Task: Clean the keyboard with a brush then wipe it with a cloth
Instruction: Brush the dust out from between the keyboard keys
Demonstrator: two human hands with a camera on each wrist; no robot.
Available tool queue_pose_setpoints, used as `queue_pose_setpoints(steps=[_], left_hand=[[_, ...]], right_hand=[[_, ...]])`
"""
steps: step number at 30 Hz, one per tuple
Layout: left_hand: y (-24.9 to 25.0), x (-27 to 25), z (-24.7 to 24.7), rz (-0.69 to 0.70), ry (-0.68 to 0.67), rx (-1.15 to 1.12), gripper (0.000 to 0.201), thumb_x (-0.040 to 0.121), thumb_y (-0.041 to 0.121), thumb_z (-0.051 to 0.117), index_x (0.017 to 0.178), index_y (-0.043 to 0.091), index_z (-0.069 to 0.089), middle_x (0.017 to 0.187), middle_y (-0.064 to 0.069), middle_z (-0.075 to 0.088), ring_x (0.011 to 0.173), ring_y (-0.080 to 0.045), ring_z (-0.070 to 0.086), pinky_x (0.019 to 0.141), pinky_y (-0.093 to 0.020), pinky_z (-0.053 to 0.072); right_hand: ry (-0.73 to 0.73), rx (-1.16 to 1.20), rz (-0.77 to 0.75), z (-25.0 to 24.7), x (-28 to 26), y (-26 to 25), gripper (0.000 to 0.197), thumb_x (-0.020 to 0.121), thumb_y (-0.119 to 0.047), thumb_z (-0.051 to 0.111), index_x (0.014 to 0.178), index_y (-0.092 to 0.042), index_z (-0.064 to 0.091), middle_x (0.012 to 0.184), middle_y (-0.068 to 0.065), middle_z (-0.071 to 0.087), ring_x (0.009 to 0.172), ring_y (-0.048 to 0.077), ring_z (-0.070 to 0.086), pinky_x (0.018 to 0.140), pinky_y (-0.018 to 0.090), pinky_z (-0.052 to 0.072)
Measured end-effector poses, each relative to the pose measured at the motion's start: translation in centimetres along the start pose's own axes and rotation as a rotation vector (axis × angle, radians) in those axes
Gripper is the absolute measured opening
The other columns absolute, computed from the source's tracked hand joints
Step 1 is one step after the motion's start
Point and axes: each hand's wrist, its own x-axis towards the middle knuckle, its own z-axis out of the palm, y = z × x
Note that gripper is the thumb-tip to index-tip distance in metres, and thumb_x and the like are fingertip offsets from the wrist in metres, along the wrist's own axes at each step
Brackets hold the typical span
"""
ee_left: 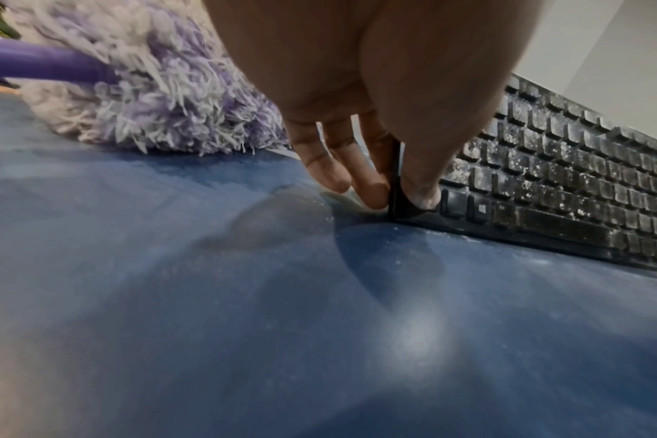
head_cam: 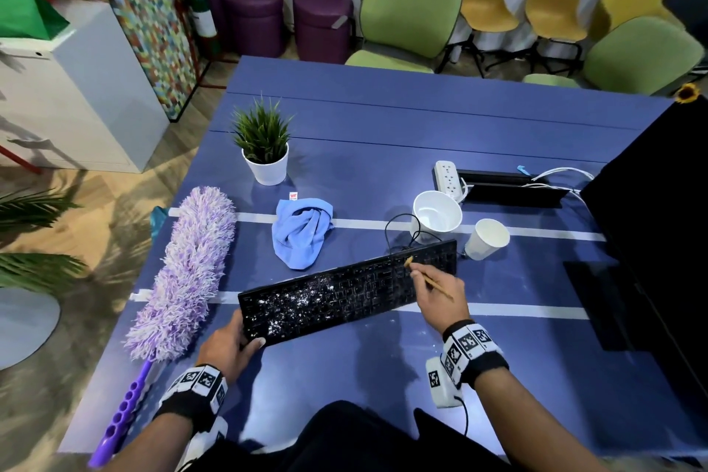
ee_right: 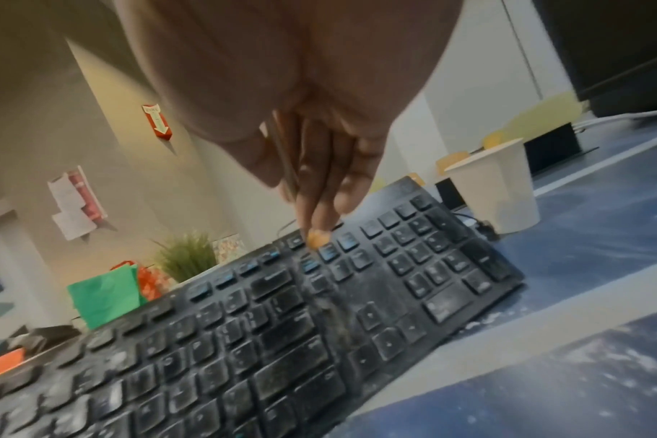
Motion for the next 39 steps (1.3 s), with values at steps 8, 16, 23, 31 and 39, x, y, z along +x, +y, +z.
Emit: queue_pose_setpoints(steps=[8, 16, 23, 31, 39], left_hand=[[-0.1, 0.1, 0.1, 0.003, -0.006, 0.006, 0.058, 0.079, 0.034, 0.071, 0.127, 0.017, 0.042, 0.073, 0.0, 0.065, 0.078, -0.029, 0.065, 0.063, -0.033, 0.046], [-0.2, 0.1, 0.1, 0.02, 0.006, 0.012, 0.064, 0.079, 0.036, 0.07, 0.132, 0.018, 0.039, 0.075, 0.001, 0.066, 0.078, -0.028, 0.066, 0.065, -0.033, 0.047], [-0.3, 0.1, 0.2, 0.017, 0.012, 0.018, 0.066, 0.08, 0.037, 0.069, 0.135, 0.02, 0.036, 0.077, -0.001, 0.068, 0.08, -0.028, 0.067, 0.064, -0.033, 0.048], [-0.2, 0.0, 0.3, 0.024, 0.02, 0.025, 0.066, 0.08, 0.037, 0.068, 0.135, 0.019, 0.035, 0.079, -0.001, 0.069, 0.08, -0.027, 0.067, 0.065, -0.032, 0.049], [-0.3, 0.2, 0.5, -0.014, 0.008, 0.026, 0.063, 0.079, 0.037, 0.068, 0.132, 0.021, 0.038, 0.083, -0.003, 0.071, 0.086, -0.029, 0.067, 0.07, -0.034, 0.051]], right_hand=[[0.075, -0.094, 0.112, 0.4, 0.3, -0.2, 0.021, 0.091, -0.016, 0.057, 0.104, -0.017, 0.073, 0.089, 0.006, 0.075, 0.076, 0.019, 0.068, 0.074, 0.012, 0.046], [-0.124, -0.081, 0.026, 1.9, -1.7, 0.8, 0.021, 0.092, -0.017, 0.057, 0.106, -0.019, 0.073, 0.079, -0.001, 0.073, 0.062, 0.011, 0.066, 0.063, 0.023, 0.057], [-0.258, -0.031, -0.016, 3.4, -4.8, 0.5, 0.023, 0.093, -0.017, 0.058, 0.112, -0.018, 0.07, 0.086, -0.002, 0.072, 0.058, -0.015, 0.055, 0.058, -0.003, 0.039], [-0.167, 0.055, 0.108, 4.5, -4.9, 0.1, 0.017, 0.092, -0.023, 0.058, 0.099, -0.027, 0.074, 0.058, -0.002, 0.067, 0.046, 0.011, 0.054, 0.052, 0.02, 0.048], [-0.259, -0.052, -0.042, 4.7, -4.9, -0.3, 0.023, 0.093, -0.021, 0.053, 0.107, -0.021, 0.071, 0.076, 0.006, 0.071, 0.062, 0.021, 0.062, 0.061, 0.035, 0.057]])
